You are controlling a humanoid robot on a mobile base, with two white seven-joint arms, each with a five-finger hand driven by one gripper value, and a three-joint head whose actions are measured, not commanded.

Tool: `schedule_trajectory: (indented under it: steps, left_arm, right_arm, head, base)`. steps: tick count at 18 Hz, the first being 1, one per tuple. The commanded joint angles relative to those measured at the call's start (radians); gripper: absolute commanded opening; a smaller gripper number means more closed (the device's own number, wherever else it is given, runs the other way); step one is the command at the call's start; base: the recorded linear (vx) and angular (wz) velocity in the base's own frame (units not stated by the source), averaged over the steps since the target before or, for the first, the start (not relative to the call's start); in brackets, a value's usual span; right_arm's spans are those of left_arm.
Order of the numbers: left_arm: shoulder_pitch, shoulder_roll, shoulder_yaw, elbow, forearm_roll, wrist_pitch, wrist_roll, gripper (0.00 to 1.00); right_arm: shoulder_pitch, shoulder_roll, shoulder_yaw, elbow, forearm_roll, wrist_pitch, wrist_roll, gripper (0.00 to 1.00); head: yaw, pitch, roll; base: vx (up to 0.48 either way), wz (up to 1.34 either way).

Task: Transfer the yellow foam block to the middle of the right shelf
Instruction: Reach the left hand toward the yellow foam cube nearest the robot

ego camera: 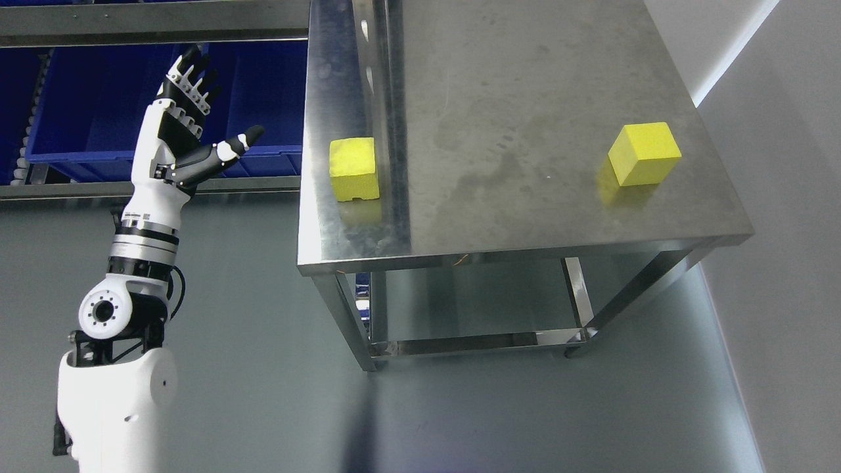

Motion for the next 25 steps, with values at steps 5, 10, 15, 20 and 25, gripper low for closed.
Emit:
schedule_trajectory:
  steps: [5, 10, 15, 20, 25]
  left_arm:
    - [-0.03, 0.012, 0.083, 0.001, 0.0, -0.029, -0.012, 1.0]
    - [-0.029, 0.179, 0.06, 0.011, -0.001, -0.053, -0.269, 0.99]
    - [-0.05, 0.298, -0.032, 0.067, -0.102, -0.057, -0.447, 0.98]
    - [-0.153, 0.289, -0.221, 0.155, -0.172, -0.057, -0.464, 0.98]
    - [-0.26, 0.279, -0.376, 0.285, -0.204, -0.057, -0.489, 0.98]
  right_arm:
    - [0.002, -0.017, 0.0, -0.017, 0.003, 0.001, -0.001, 1.0]
    - [0.002, -0.017, 0.0, -0.017, 0.003, 0.001, -0.001, 1.0]
    - [0.002, -0.017, 0.0, -0.017, 0.005, 0.001, -0.001, 1.0]
    - [0.002, -0.017, 0.0, -0.017, 0.003, 0.001, -0.001, 1.0]
    - [0.002, -0.017, 0.0, -0.017, 0.003, 0.001, -0.001, 1.0]
  head:
    - [0.0, 0.0, 0.0]
    - [0.0, 0.0, 0.0]
    - [0.0, 0.0, 0.0]
    - [0.0, 0.0, 0.0]
    - [0.0, 0.0, 0.0]
  base:
    - [-0.003, -0.01]
    - [-0.004, 0.0]
    - [0.0, 0.0]
    - [0.0, 0.0]
    - [0.0, 0.0]
